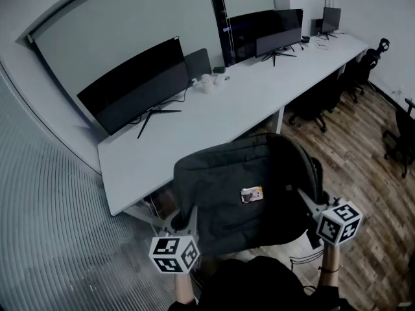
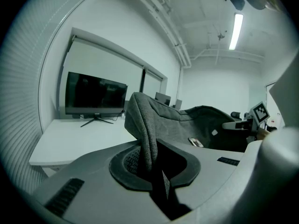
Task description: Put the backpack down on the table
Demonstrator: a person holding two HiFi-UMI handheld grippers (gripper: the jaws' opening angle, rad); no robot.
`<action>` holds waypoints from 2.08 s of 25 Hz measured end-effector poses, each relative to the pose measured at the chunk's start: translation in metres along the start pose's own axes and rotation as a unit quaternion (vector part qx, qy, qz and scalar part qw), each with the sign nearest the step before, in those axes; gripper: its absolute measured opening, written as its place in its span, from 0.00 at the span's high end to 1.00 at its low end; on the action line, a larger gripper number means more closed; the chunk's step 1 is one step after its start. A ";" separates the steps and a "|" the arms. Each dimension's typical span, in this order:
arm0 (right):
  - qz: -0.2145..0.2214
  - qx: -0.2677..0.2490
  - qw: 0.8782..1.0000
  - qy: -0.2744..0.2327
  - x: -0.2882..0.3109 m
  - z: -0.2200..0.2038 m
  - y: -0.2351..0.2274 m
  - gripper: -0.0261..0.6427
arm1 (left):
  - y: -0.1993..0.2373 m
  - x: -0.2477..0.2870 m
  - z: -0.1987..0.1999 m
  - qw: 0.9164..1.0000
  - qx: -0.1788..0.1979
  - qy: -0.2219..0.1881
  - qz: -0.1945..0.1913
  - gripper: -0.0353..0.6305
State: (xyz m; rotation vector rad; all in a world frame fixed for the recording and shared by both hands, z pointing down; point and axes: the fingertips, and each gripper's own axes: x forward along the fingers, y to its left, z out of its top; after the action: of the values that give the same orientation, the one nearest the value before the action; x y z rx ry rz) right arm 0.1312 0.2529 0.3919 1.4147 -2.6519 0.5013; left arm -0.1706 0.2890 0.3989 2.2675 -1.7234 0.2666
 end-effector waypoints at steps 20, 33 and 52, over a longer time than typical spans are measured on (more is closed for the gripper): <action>-0.006 0.010 1.000 0.021 0.040 0.000 -0.035 0.81 | 0.007 0.049 -0.004 0.999 -0.010 0.031 0.003 0.88; -0.031 0.010 0.999 0.005 0.136 0.049 -0.093 0.81 | 0.045 0.171 0.051 0.999 0.001 0.026 -0.027 0.88; -0.094 0.021 0.995 -0.020 0.190 0.091 -0.171 0.81 | 0.045 0.304 0.098 0.995 0.020 0.033 -0.097 0.88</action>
State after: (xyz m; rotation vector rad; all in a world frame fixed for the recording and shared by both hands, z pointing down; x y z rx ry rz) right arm 0.1705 -0.0155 0.3923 1.6818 -2.5165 0.5171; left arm -0.1334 -0.0319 0.4060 2.4053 -1.4659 0.3339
